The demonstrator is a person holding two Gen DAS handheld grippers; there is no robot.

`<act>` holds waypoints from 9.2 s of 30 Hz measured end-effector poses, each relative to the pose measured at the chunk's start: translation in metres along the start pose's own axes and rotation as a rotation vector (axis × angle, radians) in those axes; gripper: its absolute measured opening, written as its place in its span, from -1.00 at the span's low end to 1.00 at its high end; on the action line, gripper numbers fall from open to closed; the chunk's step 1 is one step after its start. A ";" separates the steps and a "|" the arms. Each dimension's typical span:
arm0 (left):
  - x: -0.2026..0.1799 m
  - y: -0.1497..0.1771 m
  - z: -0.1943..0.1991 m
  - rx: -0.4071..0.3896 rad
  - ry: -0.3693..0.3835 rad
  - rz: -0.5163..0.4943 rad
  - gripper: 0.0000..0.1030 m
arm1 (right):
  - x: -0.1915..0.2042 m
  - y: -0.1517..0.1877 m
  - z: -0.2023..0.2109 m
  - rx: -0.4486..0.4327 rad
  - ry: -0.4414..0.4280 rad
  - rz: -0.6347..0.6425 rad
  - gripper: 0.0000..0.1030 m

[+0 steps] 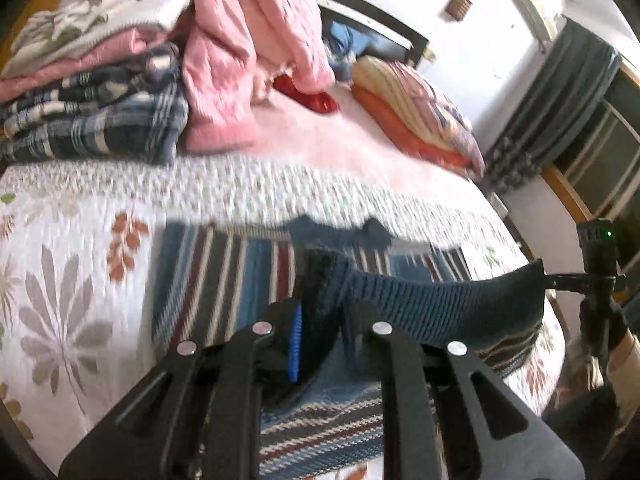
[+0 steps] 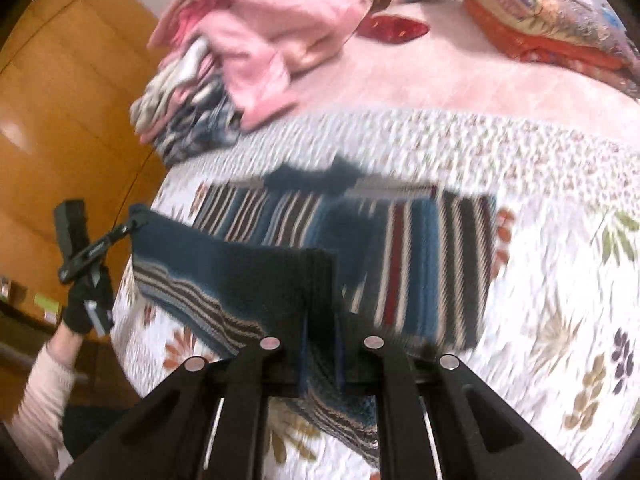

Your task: Fold small clothes

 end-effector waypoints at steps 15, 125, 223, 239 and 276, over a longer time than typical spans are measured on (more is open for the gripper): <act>0.037 -0.021 -0.114 0.036 -0.167 0.043 -0.72 | -0.045 -0.076 -0.092 -0.015 0.114 -0.075 -0.81; -0.002 0.106 -0.102 0.263 -0.073 0.097 0.18 | -0.123 0.072 -0.094 0.163 0.045 -0.315 -0.24; -0.122 0.073 -0.143 0.311 0.354 0.383 -0.49 | -0.028 0.071 -0.075 0.218 -0.009 -0.243 0.10; 0.027 0.031 -0.054 0.119 0.300 0.531 -0.52 | 0.048 0.059 -0.108 0.177 -0.162 -0.228 0.10; 0.133 0.080 0.047 0.258 0.095 0.479 0.34 | 0.130 0.087 -0.200 0.277 -0.237 -0.255 0.37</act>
Point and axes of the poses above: each gripper's, at about its wrist camera, not at the fingertips, and z roughly against the way its jaws point, x to its left, y to its underside, the point moved 5 cm from there along -z, roughly the way its jaws point, and after that the axes turned 9 degrees about -x, right-handed, at the moved point
